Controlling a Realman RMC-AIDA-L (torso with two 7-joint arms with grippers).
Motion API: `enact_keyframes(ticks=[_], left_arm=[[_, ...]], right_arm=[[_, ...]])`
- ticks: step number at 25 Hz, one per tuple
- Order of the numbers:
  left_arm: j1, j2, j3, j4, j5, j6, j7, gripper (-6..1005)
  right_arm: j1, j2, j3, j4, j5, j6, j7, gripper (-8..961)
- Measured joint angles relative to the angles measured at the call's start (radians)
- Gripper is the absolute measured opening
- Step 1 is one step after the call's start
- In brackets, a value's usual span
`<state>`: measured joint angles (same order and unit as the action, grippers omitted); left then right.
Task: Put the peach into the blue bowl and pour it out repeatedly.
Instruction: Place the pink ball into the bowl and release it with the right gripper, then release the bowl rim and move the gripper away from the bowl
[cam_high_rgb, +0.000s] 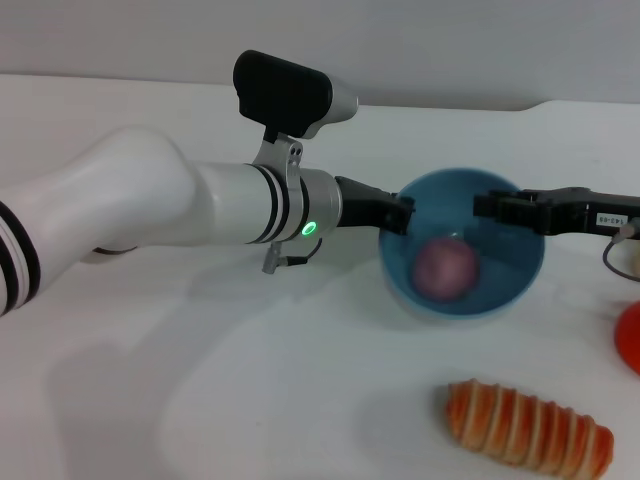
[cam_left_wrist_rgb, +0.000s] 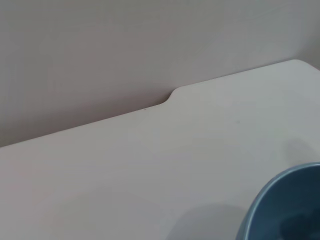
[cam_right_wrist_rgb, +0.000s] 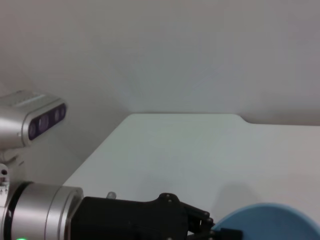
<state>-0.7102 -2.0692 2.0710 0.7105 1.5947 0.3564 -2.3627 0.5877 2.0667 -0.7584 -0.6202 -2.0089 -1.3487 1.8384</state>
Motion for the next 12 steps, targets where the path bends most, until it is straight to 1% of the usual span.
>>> enact_keyframes(ticks=[4, 7, 8, 9, 12], left_arm=[[-0.001, -0.001, 0.005, -0.001, 0.001, -0.001, 0.003, -1], [-0.006, 0.000, 0.005, 0.004, 0.013, -0.001, 0.011, -1], [-0.010, 0.000, 0.005, 0.009, 0.026, 0.000, 0.011, 0], [-0.018, 0.000, 0.005, 0.016, 0.043, 0.002, 0.011, 0], [-0.044, -0.006, 0.027, 0.026, 0.069, 0.004, 0.003, 0]], right_arm=[[-0.022, -0.002, 0.002, -0.024, 0.023, 0.000, 0.000, 290], [-0.071, -0.002, 0.003, -0.072, 0.088, 0.000, -0.001, 434], [-0.116, -0.002, 0.011, -0.114, 0.144, 0.007, -0.002, 433], [-0.116, -0.002, 0.011, -0.114, 0.144, 0.007, -0.002, 433], [-0.178, -0.002, 0.053, -0.163, 0.212, 0.011, -0.014, 431]])
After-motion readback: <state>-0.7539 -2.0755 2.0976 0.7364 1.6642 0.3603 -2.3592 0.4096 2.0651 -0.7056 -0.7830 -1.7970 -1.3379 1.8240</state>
